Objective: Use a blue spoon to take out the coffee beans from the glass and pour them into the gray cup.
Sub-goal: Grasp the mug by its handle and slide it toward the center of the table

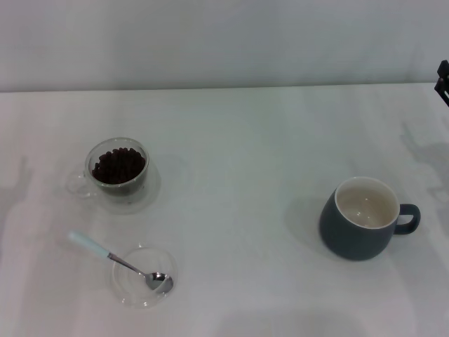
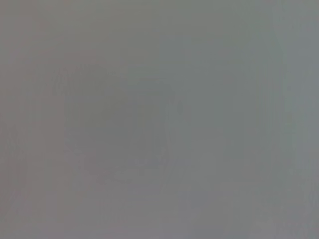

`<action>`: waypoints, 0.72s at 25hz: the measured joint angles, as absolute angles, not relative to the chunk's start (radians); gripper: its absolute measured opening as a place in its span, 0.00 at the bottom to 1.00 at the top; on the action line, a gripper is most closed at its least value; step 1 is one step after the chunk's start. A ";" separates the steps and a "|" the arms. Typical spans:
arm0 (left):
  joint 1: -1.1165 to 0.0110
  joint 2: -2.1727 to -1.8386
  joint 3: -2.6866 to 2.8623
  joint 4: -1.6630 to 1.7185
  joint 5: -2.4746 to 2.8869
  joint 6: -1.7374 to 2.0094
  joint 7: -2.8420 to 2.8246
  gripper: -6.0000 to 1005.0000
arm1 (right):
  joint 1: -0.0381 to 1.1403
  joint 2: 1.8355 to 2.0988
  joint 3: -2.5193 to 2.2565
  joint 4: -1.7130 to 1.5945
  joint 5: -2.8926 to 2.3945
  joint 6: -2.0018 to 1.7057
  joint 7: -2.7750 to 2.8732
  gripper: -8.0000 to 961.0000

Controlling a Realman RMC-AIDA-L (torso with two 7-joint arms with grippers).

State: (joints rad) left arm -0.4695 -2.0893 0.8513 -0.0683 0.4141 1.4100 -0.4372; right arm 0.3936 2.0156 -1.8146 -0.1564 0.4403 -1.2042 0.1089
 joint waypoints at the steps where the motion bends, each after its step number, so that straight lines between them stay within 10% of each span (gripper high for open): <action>1: -0.469 -2.089 0.851 -0.069 0.414 1.410 -0.437 0.81 | 0.393 2.016 -1.815 -0.156 0.440 -1.204 0.109 0.91; 18: -0.463 -2.089 0.851 -0.069 0.426 1.415 -0.437 0.82 | 0.391 2.016 -1.815 -0.156 0.440 -1.204 0.109 0.91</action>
State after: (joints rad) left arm -0.4630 -2.0892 0.8513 -0.0690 0.4265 1.4152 -0.4372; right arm 0.3907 2.0156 -1.8146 -0.1565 0.4403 -1.2041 0.1089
